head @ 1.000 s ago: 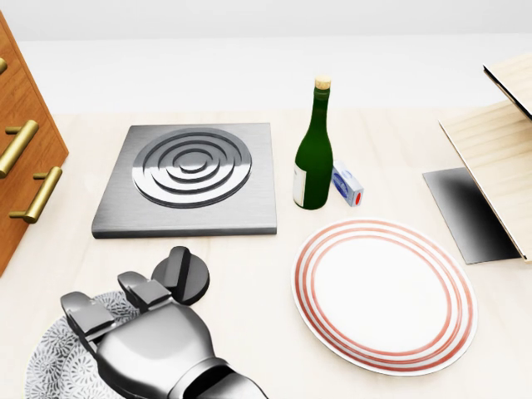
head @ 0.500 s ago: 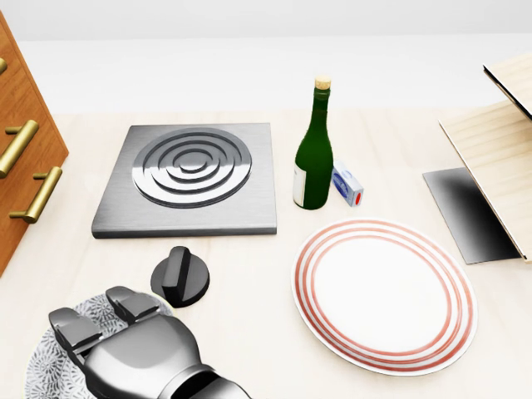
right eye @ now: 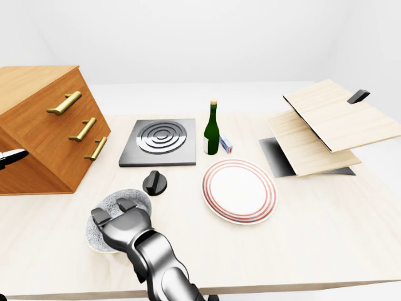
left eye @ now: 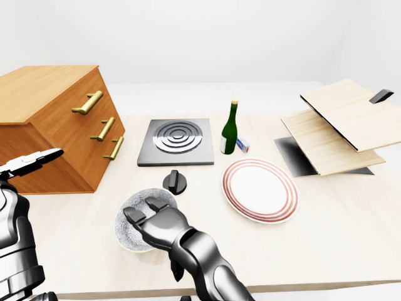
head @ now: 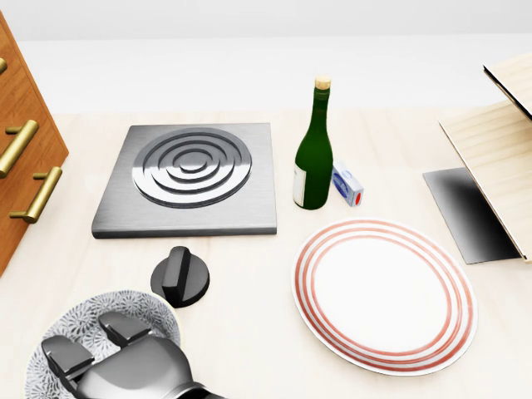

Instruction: Pick up the akita bowl and put it on the plate.

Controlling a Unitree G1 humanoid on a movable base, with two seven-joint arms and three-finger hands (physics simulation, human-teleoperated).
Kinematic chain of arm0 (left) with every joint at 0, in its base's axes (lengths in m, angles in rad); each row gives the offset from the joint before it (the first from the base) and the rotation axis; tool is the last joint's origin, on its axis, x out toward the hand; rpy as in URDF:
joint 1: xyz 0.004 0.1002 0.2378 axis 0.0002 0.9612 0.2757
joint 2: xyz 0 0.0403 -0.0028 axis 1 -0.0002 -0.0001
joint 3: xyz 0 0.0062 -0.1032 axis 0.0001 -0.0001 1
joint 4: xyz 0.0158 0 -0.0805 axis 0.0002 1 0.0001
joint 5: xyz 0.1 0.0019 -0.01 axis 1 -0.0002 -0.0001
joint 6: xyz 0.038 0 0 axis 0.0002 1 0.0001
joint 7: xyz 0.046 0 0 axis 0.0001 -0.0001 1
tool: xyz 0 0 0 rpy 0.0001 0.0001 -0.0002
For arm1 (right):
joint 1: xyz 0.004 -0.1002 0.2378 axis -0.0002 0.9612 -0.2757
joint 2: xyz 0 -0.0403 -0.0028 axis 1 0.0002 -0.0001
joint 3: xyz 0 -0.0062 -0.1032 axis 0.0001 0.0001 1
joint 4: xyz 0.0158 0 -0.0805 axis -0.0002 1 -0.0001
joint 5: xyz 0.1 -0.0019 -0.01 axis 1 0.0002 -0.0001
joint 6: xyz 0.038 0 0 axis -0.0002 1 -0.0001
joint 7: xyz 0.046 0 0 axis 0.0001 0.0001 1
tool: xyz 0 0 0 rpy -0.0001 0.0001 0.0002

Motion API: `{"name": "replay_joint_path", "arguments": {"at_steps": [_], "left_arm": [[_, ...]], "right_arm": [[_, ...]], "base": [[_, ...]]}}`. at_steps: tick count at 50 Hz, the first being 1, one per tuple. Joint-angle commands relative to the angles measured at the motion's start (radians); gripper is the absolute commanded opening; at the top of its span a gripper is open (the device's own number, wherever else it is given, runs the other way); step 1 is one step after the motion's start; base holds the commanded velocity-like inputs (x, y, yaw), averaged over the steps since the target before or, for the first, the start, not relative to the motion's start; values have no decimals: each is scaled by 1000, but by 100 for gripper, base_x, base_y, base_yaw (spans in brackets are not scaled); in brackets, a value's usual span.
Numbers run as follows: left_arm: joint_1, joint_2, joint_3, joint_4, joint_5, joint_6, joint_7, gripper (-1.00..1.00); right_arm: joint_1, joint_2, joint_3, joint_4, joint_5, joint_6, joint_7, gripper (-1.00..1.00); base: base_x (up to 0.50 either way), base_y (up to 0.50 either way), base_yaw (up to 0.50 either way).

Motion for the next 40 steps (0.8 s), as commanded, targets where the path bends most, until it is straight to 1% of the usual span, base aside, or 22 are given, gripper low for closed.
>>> {"name": "replay_joint_path", "arguments": {"at_steps": [1, 2, 6, 12, 16, 25, 30, 40], "left_arm": [[2, -2, 1, 1, 0, -4, -2, 100], [1, -2, 1, 3, 0, -7, -2, 100], [1, -2, 0, 0, 0, -4, 0, 100], [5, -2, 4, -17, -1, 9, -1, 100], [7, -3, 5, -13, -1, 0, -4, 100], [13, -4, 11, -25, 0, 3, -8, 100], [10, -5, 8, -12, 2, -8, -8, 100], [12, -2, 11, -23, -3, 3, -9, 100]], "right_arm": [[18, -10, 21, -3, 4, 0, 0, 100], [18, -11, 22, -5, 3, 0, 0, 100], [17, -12, 22, -9, 4, 0, 0, 100], [25, -22, 24, -26, 6, 0, 0, 100], [30, -30, 25, -43, 3, 0, 0, 100], [48, -53, 23, -70, 13, 0, 0, 100], [45, -54, 21, -59, 20, 0, 0, 100], [40, -54, 15, -37, 34, 0, 0, 100]], "base": [[0, 0, 0], [0, 0, 0], [0, 0, 0], [0, 0, 0], [0, 0, 0], [0, 0, 0], [0, 0, 0], [0, 0, 0]]}}
